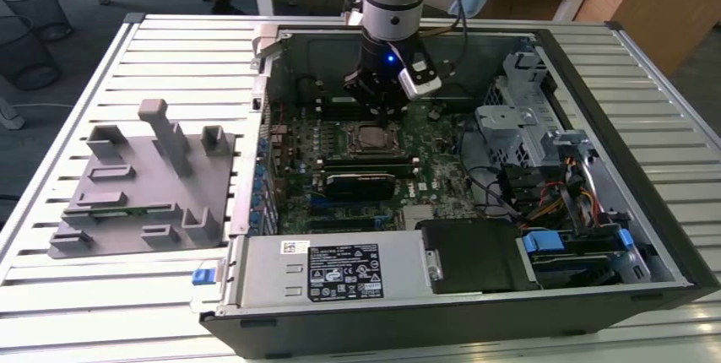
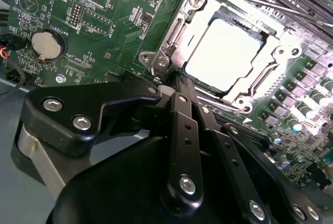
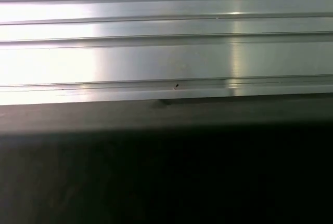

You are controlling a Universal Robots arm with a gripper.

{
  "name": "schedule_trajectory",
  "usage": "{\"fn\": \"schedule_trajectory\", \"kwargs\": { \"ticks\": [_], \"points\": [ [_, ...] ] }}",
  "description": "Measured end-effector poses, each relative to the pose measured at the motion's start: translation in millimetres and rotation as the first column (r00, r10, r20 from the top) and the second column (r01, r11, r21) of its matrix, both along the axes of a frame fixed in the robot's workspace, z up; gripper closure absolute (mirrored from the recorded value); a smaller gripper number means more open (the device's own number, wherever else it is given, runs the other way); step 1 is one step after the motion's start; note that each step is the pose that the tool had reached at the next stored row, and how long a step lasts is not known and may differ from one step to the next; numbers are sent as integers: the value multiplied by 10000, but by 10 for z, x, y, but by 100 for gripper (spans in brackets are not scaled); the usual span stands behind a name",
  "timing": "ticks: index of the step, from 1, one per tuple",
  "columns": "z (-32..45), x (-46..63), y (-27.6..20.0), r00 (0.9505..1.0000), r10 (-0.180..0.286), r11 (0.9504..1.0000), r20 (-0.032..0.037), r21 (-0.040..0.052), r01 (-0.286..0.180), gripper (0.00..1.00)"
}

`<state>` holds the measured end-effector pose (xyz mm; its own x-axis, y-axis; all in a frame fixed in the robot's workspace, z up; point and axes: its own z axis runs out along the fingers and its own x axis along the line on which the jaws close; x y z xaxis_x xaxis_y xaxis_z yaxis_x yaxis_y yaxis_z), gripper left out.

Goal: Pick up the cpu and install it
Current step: 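Install the first cpu locking lever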

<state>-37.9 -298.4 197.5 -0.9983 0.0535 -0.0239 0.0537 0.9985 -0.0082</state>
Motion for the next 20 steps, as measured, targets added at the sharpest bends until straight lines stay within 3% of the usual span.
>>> {"fn": "schedule_trajectory", "kwargs": {
  "ticks": [4, 10, 20],
  "points": [
    [8, 2, 3, 10000, 0, 10000, 14, 27, 0, 89],
    [118, -2, 1, 10000, 0, 9999, 6, 117, 0, 89],
    [118, -118, 6, 10000, 0, 9998, 11, 217, 0, 89]
  ]
}}
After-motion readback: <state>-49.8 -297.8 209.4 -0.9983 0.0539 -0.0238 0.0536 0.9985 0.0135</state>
